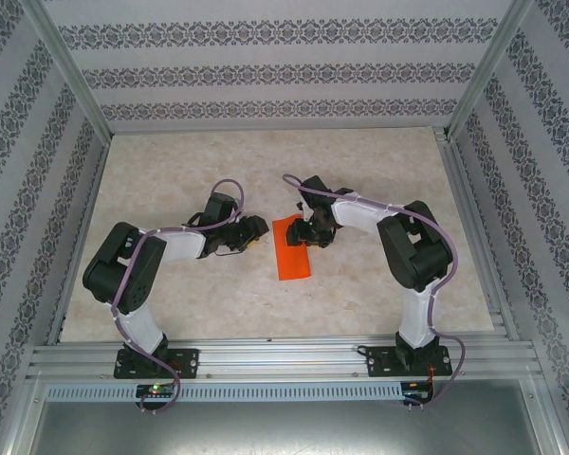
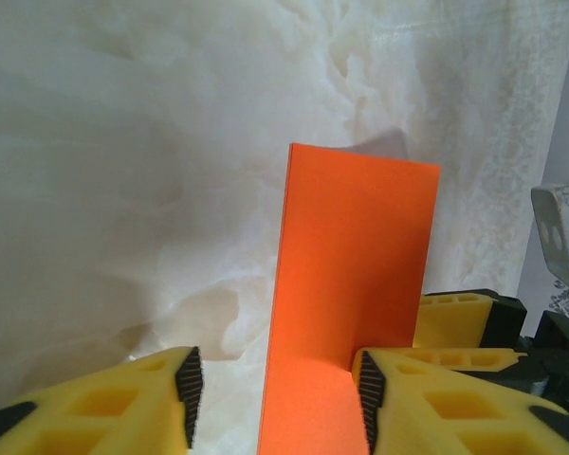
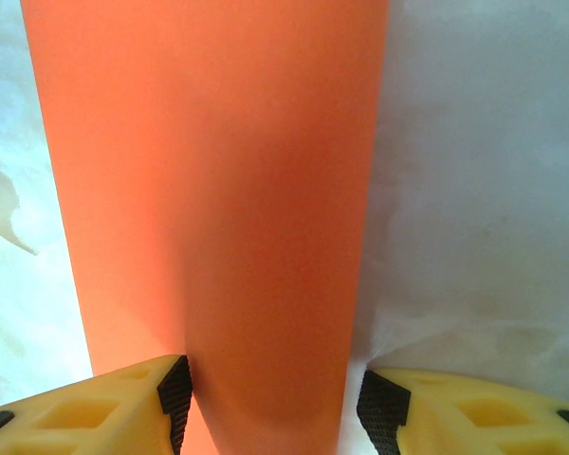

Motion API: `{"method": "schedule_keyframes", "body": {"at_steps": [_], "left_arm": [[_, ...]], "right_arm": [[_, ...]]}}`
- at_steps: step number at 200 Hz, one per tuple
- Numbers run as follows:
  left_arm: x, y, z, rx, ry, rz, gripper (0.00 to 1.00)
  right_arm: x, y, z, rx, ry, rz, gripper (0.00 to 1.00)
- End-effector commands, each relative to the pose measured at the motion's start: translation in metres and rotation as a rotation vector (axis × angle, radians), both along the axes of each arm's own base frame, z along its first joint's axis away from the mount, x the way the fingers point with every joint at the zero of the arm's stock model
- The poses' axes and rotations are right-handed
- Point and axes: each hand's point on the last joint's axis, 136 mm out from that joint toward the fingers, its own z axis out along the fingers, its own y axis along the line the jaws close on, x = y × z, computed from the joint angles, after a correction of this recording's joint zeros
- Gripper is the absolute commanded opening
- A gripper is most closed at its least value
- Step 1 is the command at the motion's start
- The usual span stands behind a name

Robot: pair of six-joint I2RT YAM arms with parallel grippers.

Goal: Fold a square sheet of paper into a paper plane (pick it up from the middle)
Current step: First fold the paper in half at the center of the table, then hold the paper at the center of the table.

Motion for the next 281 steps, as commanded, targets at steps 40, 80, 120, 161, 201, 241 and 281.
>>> {"method": "schedule_keyframes", "body": {"at_steps": [40,80,120,161,201,241,281], "left_arm": [[0.008,-0.029,0.009,-0.087,-0.025,-0.095,0.28],[0.007,-0.042,0.004,-0.083,-0.005,-0.136,0.14],[0.004,-0.055,-0.004,-0.087,0.021,-0.182,0.03],[-0.001,-0.057,-0.021,-0.035,0.063,-0.199,0.0],[-0.011,-0.046,-0.042,0.054,0.124,-0.195,0.0],[-0.032,-0.033,-0.069,0.132,0.229,-0.209,0.0],[-0.049,-0.019,-0.092,0.204,0.303,-0.222,0.0]], "right_arm": [[-0.04,-0.056,-0.105,-0.295,0.138,0.029,0.57],[-0.042,-0.057,-0.108,-0.299,0.146,0.03,0.57],[-0.044,-0.058,-0.11,-0.303,0.149,0.029,0.57],[-0.045,-0.057,-0.111,-0.305,0.151,0.031,0.57],[-0.045,-0.056,-0.111,-0.304,0.151,0.03,0.57],[-0.037,-0.044,-0.089,-0.235,0.124,0.008,0.57],[-0.009,-0.027,-0.013,-0.038,0.004,-0.085,0.58]]}}
